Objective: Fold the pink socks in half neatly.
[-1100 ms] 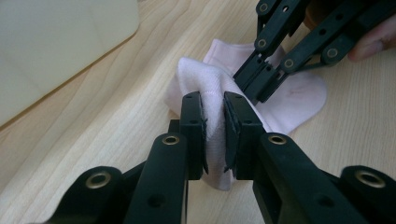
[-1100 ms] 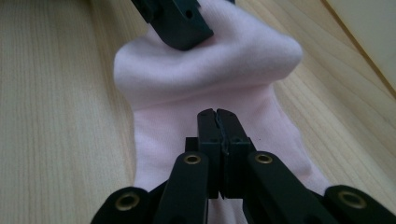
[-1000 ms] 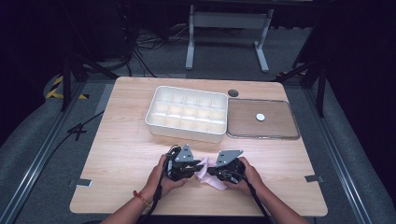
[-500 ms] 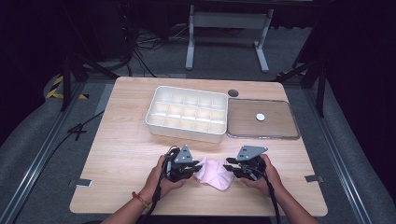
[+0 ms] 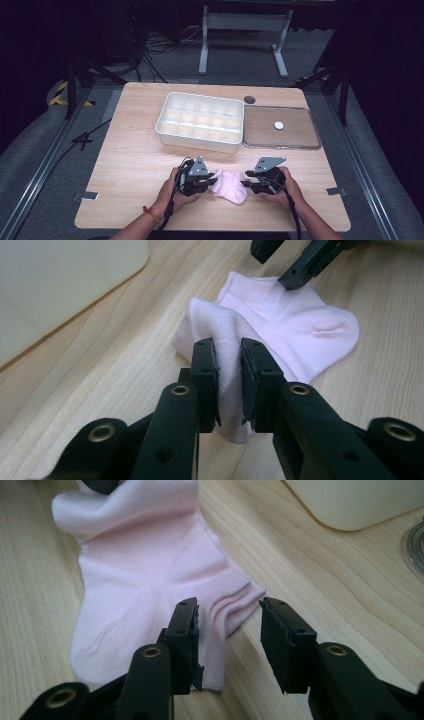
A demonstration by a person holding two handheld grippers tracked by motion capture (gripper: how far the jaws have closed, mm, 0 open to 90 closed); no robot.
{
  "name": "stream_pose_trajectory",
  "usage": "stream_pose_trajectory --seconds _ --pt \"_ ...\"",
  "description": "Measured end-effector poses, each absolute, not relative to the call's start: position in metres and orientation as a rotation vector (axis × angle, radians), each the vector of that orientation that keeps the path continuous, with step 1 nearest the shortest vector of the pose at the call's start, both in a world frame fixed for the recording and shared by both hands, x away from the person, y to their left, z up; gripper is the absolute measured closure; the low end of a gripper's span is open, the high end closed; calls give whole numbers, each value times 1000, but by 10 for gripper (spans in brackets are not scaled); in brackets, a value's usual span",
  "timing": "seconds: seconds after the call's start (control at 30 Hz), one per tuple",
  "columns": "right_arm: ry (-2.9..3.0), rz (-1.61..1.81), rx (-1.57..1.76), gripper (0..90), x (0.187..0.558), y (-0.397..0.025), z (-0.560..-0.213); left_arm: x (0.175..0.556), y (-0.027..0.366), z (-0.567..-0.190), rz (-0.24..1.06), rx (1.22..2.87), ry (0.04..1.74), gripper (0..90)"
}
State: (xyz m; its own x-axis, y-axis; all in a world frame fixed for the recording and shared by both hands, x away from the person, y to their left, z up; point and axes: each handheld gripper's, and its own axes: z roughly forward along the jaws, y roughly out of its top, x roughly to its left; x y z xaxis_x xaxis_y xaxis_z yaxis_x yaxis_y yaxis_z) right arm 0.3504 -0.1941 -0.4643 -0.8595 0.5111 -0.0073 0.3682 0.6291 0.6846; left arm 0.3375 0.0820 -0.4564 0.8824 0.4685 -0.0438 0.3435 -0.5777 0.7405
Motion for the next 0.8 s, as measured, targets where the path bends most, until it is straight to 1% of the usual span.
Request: stream_pose_trajectory --seconds 0.07,0.2,0.37,0.53,0.8 --pt "2647 1051 722 644 351 -194 -465 338 81 -456 206 2232 578 774" --pt "2637 1066 702 672 353 -192 -468 339 77 -454 212 2208 585 782" --pt "2627 1079 705 714 355 -191 -469 342 66 -452 215 2218 543 792" --pt "2607 1081 663 732 353 -191 -470 344 58 -455 215 2223 547 791" --pt "2611 1099 692 730 356 -196 -471 346 43 -454 210 2212 526 794"
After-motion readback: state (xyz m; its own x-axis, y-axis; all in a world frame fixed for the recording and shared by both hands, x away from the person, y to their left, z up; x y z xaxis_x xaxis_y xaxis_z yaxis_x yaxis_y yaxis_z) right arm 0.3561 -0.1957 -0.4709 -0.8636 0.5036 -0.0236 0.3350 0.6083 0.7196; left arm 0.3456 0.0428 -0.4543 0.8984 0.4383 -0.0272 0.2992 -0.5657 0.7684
